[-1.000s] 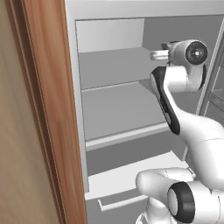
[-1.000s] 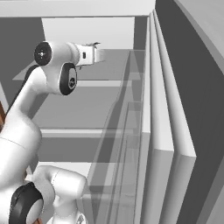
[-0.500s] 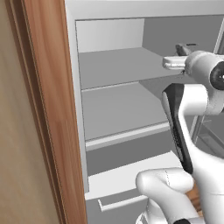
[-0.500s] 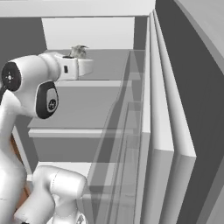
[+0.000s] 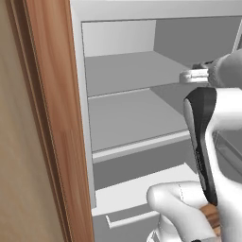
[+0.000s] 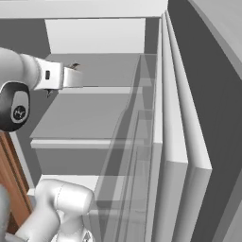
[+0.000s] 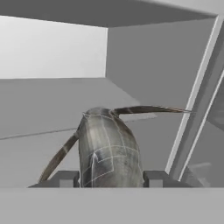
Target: Gather the avocado and tomato from the fridge and place them on a tray on the dining counter. Then gather the fish and chicken drumstick from the fridge and place them on the other tray.
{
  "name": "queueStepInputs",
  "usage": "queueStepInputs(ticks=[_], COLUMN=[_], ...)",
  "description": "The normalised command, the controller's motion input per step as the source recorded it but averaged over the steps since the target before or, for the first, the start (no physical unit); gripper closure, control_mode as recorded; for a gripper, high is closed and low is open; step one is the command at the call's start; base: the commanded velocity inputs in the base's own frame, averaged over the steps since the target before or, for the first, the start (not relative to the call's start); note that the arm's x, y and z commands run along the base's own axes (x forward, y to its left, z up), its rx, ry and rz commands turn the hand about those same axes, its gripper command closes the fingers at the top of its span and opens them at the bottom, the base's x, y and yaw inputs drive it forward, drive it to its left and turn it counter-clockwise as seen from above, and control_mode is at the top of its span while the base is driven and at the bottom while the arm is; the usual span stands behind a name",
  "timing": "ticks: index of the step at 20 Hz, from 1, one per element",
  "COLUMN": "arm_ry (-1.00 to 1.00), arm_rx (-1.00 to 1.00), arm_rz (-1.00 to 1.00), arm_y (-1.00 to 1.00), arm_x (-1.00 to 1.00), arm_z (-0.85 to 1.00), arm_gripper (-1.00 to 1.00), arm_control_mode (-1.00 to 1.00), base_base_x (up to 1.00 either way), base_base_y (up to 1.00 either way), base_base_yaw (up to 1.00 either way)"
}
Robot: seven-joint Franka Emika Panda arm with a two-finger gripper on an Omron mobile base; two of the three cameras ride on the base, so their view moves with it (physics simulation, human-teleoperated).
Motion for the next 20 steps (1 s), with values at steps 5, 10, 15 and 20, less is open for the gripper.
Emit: queueStepInputs(ticks=[5,10,15,20], arm_ry=[0.17,0.15,-0.08,-0.09], arm_rx=[0.03,0.02,0.0,0.0], arm_rz=[0.01,0.0,0.0,0.0], arm_y=[0.06,0.09,0.05,0.01], arm_x=[-0.85,-0.22,-0.01,0.0], arm_z=[-0.09,-0.32,-0.3,-0.3], arm_gripper=[1.0,1.0,1.0,1.0], arm_control_mode=[-1.0,-1.0,-1.0,-1.0], base_base_x=[0.0,0.0,0.0,0.0], base_base_y=[0.0,0.0,0.0,0.0], base_base_yaw=[0.0,0.0,0.0,0.0])
